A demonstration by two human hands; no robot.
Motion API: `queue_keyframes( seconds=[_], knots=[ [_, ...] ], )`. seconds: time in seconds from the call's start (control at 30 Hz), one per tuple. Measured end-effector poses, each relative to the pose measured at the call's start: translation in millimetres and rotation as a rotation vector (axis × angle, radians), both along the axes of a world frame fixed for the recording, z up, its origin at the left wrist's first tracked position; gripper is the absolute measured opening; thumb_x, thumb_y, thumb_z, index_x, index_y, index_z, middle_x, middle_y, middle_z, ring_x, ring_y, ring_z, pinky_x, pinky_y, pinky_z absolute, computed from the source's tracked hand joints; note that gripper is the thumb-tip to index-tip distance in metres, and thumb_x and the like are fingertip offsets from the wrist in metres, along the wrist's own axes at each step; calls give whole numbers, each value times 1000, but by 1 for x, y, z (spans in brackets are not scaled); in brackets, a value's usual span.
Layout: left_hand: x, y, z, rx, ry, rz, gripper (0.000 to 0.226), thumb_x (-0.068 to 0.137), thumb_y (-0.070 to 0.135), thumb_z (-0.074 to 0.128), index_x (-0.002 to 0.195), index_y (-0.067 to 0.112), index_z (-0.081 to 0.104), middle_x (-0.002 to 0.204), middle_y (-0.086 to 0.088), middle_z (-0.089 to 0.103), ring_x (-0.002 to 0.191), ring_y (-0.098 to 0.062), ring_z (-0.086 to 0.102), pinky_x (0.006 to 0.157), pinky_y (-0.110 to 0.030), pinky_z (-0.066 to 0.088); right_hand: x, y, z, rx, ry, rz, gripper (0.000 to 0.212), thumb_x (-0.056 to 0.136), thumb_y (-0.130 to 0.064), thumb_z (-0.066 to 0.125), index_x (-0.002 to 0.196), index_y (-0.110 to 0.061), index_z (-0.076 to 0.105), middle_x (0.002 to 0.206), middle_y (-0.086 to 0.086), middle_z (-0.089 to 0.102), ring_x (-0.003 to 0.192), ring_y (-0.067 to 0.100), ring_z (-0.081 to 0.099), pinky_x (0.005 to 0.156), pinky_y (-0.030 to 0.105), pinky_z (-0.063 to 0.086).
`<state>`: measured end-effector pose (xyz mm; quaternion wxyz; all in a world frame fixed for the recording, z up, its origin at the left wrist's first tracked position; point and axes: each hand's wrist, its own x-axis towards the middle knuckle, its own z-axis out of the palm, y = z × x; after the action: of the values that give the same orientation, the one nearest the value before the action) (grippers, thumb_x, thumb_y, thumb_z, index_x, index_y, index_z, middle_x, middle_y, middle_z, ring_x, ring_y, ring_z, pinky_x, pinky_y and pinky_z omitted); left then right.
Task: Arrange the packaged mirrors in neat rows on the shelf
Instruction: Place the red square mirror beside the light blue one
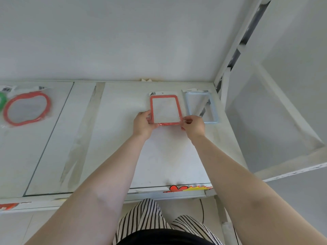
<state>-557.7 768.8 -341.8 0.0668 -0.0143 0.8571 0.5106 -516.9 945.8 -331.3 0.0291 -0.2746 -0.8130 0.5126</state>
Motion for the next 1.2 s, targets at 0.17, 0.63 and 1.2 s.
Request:
queue_keyframes(
  seconds=[0.17,0.63,1.2],
  knots=[
    [-12,12,2,22,8,-6,65,73,4,79,133,9,55,124,-11,61,94,-19,59,86,-19,43,-10,8,1,71,-32,-8,23,86,-15,67,108,-6,65,85,4,65,84,25,64,82,37,54],
    [-9,20,-7,-26,41,-88,67,68,3,81,130,14,58,106,-4,59,90,-19,62,79,-16,43,-18,21,-4,551,-125,-14,55,84,-42,67,133,-23,53,141,6,44,132,29,34,109,38,29],
    [-20,25,-20,-116,74,-104,69,70,7,79,134,17,55,108,-4,59,100,-24,60,76,-7,43,-10,25,-23,506,-121,-32,48,83,-51,64,128,-33,60,144,2,40,134,27,31,109,39,26]
  ],
)
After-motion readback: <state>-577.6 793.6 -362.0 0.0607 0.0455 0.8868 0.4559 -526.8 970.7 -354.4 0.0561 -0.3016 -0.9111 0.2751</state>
